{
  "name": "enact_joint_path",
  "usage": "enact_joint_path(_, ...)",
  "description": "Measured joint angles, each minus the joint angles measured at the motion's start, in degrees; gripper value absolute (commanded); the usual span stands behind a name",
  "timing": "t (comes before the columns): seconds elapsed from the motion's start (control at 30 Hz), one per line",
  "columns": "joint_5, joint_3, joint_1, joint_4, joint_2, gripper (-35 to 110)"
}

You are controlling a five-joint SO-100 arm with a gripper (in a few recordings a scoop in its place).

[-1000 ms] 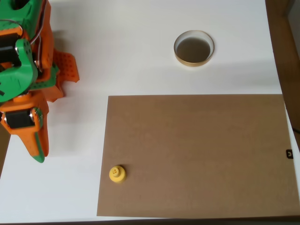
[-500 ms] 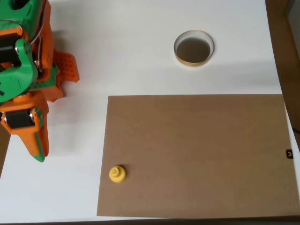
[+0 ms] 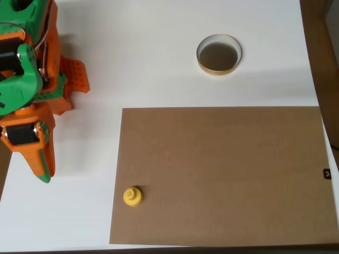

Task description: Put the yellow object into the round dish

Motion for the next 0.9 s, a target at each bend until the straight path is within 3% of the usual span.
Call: enact_joint_path(0.9,0.0,0.0,0.0,0.0,0.0,0)
